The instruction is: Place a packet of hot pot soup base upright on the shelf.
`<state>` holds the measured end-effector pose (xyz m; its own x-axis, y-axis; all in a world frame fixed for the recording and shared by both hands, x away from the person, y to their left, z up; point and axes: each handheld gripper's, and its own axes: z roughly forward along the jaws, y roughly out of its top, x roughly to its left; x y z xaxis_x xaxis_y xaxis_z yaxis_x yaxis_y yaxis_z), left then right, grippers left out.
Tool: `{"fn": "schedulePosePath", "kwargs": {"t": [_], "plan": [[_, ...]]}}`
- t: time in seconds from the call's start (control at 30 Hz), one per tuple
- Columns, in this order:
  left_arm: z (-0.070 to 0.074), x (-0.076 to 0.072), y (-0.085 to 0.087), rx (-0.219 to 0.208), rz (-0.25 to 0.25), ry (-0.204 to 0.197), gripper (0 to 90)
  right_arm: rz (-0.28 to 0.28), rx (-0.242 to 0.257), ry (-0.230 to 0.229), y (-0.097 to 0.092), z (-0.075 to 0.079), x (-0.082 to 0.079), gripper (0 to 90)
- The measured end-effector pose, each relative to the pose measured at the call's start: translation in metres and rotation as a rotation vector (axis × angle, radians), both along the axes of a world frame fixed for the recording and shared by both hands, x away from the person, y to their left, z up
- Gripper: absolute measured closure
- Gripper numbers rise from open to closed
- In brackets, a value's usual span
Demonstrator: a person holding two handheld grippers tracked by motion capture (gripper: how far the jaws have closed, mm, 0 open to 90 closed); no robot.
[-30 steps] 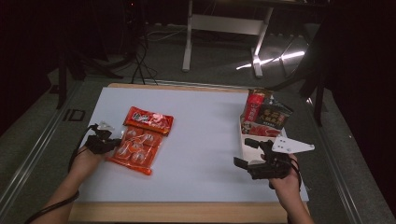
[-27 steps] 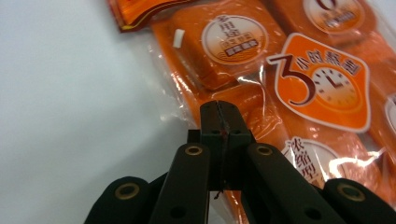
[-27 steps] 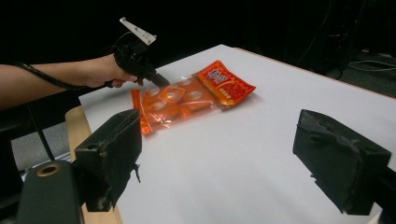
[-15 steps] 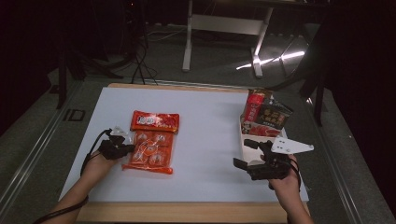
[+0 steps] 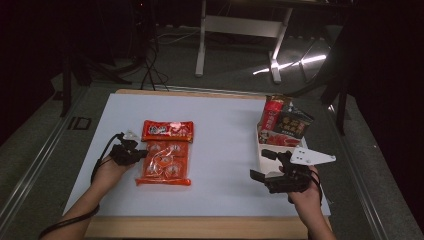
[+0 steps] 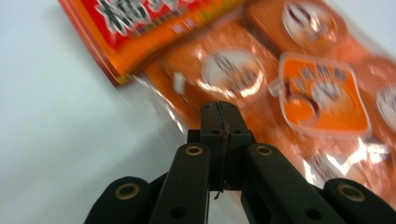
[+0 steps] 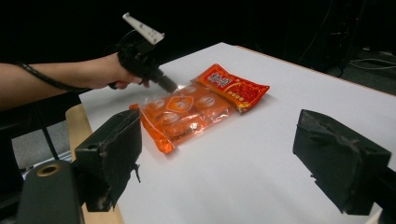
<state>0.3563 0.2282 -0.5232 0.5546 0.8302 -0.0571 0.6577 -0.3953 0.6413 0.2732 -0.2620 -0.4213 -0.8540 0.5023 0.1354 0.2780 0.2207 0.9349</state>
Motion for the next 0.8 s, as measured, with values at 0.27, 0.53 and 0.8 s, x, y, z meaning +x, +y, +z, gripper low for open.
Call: {"fn": "schedulePosePath", "kwargs": {"t": [0.27, 0.53, 0.8], "plan": [[0.003, 0.031, -0.004, 0.001, 0.039, -0.016, 90.0, 0.005, -0.007, 0.001, 0.002, -0.003, 0.001, 15.4], [0.0, 0.052, -0.013, -0.022, 0.048, -0.011, 90.0, 0.01, -0.008, 0.003, 0.003, -0.004, 0.001, 15.4], [-0.008, 0.065, -0.024, 0.005, 0.004, 0.035, 90.0, 0.01, -0.007, 0.007, 0.003, -0.005, 0.001, 15.4]]}}
